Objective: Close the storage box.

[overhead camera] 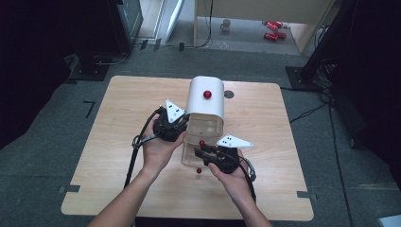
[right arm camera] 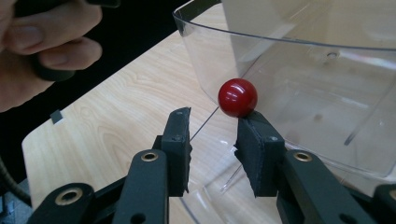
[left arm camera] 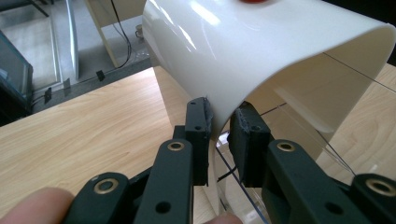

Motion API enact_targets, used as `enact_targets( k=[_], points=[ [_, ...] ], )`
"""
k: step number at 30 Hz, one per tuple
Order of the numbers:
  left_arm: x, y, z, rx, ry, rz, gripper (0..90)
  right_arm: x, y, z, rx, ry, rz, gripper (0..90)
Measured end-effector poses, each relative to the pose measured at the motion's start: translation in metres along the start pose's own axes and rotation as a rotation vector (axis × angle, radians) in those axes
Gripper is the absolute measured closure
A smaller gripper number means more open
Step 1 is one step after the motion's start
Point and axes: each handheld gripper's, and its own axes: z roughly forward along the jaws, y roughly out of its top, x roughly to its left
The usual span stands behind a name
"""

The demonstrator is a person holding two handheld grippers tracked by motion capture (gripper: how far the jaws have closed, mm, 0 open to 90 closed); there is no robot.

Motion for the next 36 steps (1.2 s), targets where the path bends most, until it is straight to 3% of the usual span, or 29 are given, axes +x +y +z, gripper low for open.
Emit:
enact_targets(
  k=[17, 28, 36],
  points=[
    [0.002, 0.002, 0.002, 0.007, -0.005, -0.024, 80.1, -0.032, 0.016, 0.018, 0.005, 0.036, 0.004, 63.1],
    [0.003, 0.002, 0.004, 0.015, -0.008, -0.035, 81.2, -0.036, 0.018, 0.02, -0.007, 0.035, -0.009, 61.1],
    [0.004, 0.002, 0.004, 0.008, -0.016, -0.038, 79.6, -0.03, 0.01, 0.013, 0.004, 0.031, -0.023, 58.7]
  ],
)
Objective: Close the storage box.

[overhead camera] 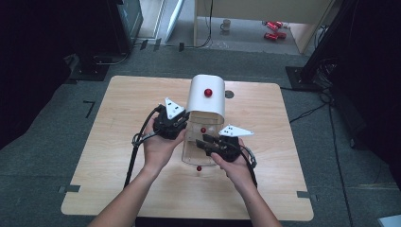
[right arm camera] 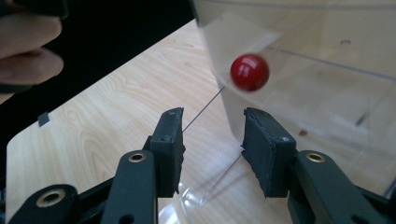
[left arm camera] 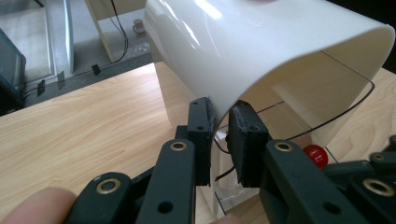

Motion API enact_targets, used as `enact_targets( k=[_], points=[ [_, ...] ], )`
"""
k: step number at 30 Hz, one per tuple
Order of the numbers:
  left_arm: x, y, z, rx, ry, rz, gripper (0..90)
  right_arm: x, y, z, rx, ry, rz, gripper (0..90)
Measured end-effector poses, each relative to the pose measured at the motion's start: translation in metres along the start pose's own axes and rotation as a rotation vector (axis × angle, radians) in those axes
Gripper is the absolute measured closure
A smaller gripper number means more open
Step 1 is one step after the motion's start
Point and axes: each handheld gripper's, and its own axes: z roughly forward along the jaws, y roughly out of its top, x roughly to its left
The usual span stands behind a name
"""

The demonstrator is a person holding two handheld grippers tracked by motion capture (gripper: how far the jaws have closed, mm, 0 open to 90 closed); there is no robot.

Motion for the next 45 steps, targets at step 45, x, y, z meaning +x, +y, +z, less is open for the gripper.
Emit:
enact_targets(
  k=[45],
  points=[
    [-0.011, -0.003, -0.002, -0.01, -0.031, 0.001, 75.1, 0.016, -0.098, -0.021, 0.165, -0.046, 0.107, 52.8]
  ],
)
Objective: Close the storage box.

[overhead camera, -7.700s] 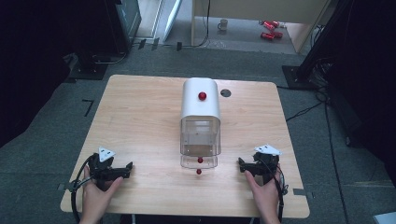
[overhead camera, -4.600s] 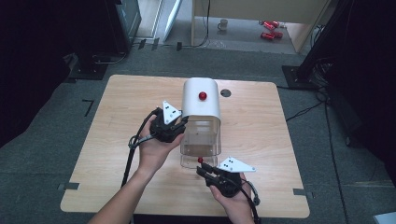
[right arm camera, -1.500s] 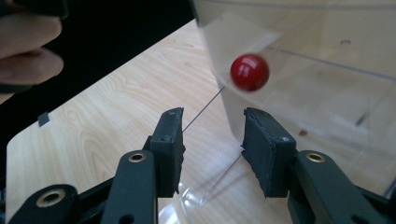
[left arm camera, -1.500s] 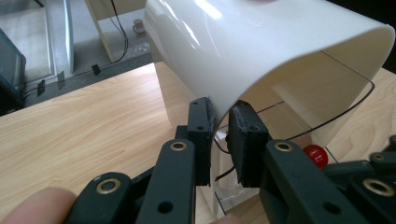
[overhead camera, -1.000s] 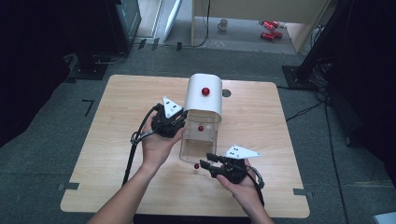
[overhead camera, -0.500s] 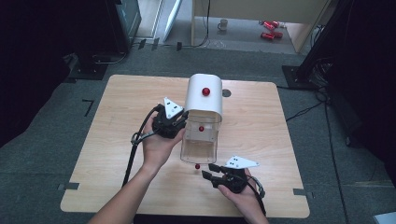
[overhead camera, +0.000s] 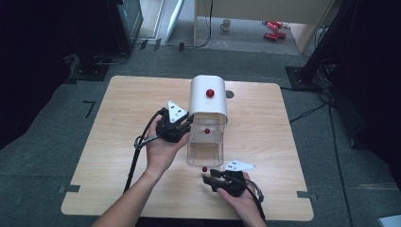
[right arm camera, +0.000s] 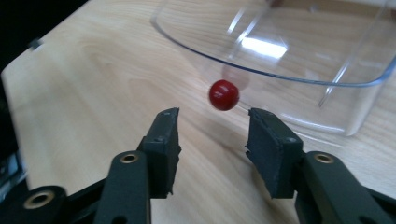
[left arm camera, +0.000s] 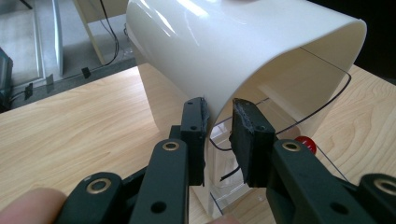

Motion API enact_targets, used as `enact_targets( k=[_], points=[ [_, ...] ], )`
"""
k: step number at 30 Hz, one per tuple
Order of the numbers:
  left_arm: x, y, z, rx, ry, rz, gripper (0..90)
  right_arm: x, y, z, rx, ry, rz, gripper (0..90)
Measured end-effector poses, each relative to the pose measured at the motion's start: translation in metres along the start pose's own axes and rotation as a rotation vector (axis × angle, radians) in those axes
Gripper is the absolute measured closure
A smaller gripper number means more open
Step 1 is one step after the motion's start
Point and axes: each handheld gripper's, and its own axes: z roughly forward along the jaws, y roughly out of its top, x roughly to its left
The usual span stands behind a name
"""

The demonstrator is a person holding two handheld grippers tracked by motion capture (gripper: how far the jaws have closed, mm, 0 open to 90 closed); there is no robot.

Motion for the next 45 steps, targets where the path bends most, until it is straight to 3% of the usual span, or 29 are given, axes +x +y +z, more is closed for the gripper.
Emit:
enact_targets(
  k=[2, 6, 11, 23, 39, 45],
  points=[
    [0.0, 0.0, 0.0, 0.0, -0.002, 0.001, 75.0, 0.001, 0.0, 0.008, 0.015, 0.0, 0.053, 52.7],
    [0.0, 0.0, 0.0, 0.0, -0.004, 0.0, 75.0, 0.005, 0.0, 0.016, 0.015, -0.006, 0.063, 57.9],
    [0.001, 0.0, 0.001, 0.0, -0.003, 0.002, 75.0, 0.001, 0.001, 0.016, -0.018, -0.009, 0.114, 71.0],
    [0.0, -0.001, 0.003, 0.003, 0.003, 0.002, 75.1, 0.001, 0.011, 0.004, -0.088, 0.021, 0.112, 77.4],
    [0.001, 0.0, 0.005, 0.008, -0.008, 0.006, 75.0, -0.003, 0.026, 0.009, -0.052, -0.005, 0.059, 75.0],
    [0.001, 0.002, 0.009, -0.015, 0.011, 0.015, 66.7, -0.003, 0.026, 0.01, -0.052, -0.005, 0.055, 74.4]
  ],
)
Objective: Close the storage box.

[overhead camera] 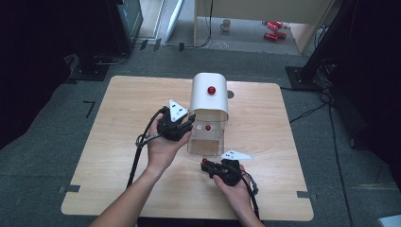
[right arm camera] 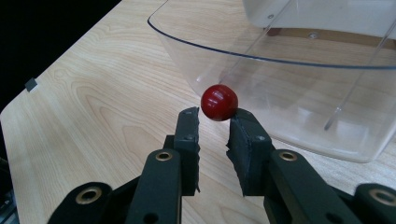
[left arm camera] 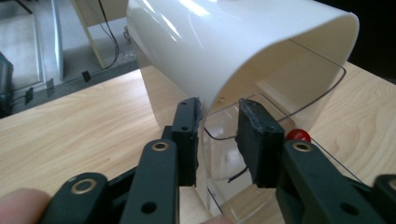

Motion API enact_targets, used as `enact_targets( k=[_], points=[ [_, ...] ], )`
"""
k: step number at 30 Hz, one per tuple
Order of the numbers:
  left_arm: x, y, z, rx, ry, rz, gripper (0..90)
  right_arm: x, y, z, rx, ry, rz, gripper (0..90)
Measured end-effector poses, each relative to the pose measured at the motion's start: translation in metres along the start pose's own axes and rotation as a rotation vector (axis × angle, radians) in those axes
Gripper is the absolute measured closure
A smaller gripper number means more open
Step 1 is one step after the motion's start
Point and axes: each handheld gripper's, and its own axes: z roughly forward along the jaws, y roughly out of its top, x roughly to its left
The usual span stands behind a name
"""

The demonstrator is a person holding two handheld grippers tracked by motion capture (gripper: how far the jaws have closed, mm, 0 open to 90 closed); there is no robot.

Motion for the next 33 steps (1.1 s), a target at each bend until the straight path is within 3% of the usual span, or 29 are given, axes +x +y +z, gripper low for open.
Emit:
enact_targets(
  k=[6, 17, 25, 33],
  points=[
    [0.001, 0.004, 0.012, 0.002, 0.024, 0.001, 63.4, -0.001, 0.0, 0.0, -0.001, 0.004, 0.002, 74.8],
    [-0.001, 0.006, 0.018, -0.007, 0.083, 0.015, 77.0, -0.003, 0.005, 0.0, 0.0, 0.01, 0.009, 75.0],
    [0.001, 0.007, 0.018, -0.001, 0.091, -0.003, 82.6, -0.005, 0.011, 0.006, 0.01, 0.013, 0.002, 74.9],
    [0.003, 0.006, 0.016, -0.011, 0.082, -0.006, 82.2, -0.006, 0.013, 0.01, 0.011, 0.015, 0.0, 74.3]
  ],
)
